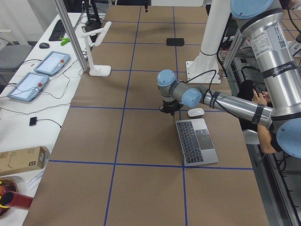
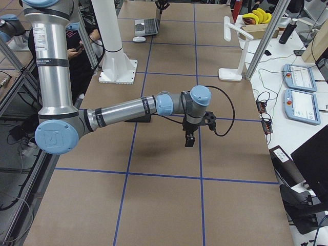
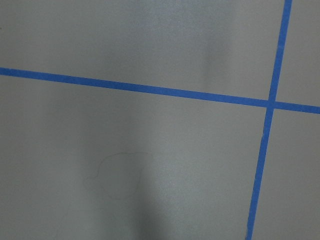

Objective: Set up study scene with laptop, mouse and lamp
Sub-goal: 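Grasp the laptop edge with the left gripper and drag it away from the robot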

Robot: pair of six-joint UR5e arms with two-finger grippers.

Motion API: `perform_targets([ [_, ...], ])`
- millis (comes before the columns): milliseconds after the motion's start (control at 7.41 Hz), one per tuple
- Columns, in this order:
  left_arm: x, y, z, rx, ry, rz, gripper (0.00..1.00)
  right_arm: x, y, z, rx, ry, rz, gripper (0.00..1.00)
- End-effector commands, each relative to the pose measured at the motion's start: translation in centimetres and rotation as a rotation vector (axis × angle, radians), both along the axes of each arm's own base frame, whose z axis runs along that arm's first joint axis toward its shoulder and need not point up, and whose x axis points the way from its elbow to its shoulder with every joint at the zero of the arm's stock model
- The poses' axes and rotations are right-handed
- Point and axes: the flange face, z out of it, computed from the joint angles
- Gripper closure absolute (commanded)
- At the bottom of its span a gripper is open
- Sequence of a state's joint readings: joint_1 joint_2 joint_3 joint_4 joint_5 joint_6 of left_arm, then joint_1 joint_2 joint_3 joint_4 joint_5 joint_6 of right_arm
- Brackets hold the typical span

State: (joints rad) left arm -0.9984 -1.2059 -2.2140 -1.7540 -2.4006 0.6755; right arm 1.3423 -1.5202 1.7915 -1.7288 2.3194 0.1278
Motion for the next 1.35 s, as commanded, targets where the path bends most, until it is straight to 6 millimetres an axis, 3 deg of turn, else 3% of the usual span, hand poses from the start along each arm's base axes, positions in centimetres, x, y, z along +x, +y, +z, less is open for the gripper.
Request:
perform_targets([
  [0,0.6,-1.9,-1.5,0.037,0.021,-0.017,1.00,0.0,-0.1,-0.1,0.002,0.004,0.002,0.00],
  [270,1.9,-4.5,-2.2,0.060,0.034,-0.023,1.00,0.0,-0.2,0.2,-0.002,0.009,0.004,0.00],
  [810,1.6,-10.6,-2.4,0.082,0.042,-0.100,1.00,-0.5,-0.5,0.2,-0.004,0.010,-0.003,0.00],
  [945,1.7,-12.1,-3.2,0.102,0.046,-0.115,1.00,-0.6,-0.5,0.2,-0.004,0.010,-0.005,0.00],
  [1215,1.5,-14.9,-7.6,0.112,0.046,-0.145,1.00,-0.6,-0.6,0.8,-0.017,0.014,-0.004,0.00],
])
